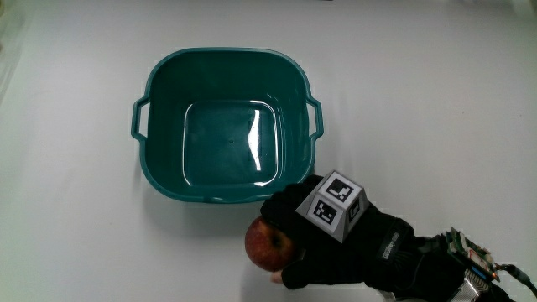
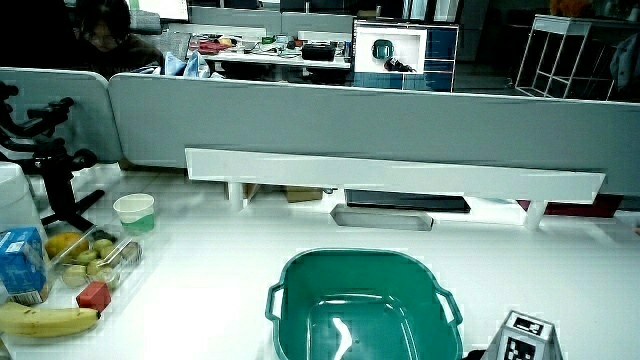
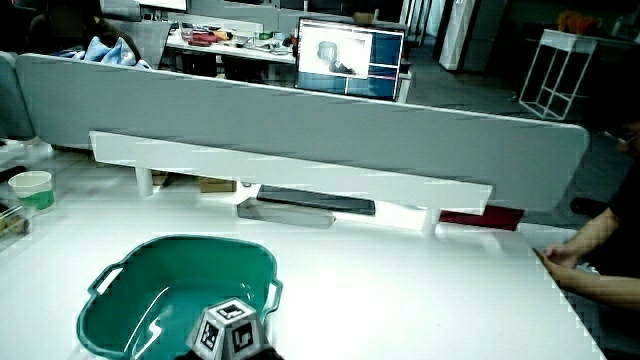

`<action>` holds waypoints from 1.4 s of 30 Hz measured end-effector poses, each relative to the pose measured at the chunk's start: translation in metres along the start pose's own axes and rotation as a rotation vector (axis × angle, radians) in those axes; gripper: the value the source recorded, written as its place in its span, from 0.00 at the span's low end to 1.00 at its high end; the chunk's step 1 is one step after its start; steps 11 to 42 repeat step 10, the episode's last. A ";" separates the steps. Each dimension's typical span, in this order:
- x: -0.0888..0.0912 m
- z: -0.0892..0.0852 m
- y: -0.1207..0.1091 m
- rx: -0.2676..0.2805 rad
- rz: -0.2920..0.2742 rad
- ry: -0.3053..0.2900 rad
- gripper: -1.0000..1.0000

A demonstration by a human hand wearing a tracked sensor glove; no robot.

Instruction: Pick apple from desk

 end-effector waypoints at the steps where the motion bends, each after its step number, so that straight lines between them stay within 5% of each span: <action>1: 0.000 0.003 0.000 0.008 -0.002 -0.004 1.00; 10: 0.011 0.031 0.005 0.074 -0.042 -0.011 1.00; 42: 0.011 0.031 0.005 0.074 -0.042 -0.011 1.00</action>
